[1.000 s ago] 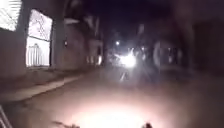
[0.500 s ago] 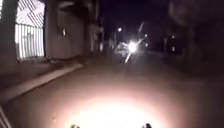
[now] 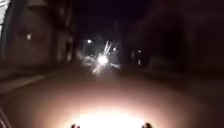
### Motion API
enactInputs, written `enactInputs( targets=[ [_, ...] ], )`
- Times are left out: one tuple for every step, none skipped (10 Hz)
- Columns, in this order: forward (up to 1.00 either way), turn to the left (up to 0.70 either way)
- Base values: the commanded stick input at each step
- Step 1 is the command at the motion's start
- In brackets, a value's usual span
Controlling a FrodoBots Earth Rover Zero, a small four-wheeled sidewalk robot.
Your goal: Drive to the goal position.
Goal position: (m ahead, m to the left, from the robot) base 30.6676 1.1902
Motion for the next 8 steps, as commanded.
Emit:
enactInputs(
  targets=[
    [0.85,0.00],
    [0.85,0.00],
    [0.85,0.00],
    [0.85,0.00],
    [0.85,0.00],
    [0.85,0.00],
    [0.85,0.00],
    [0.85,0.00]
  ],
)
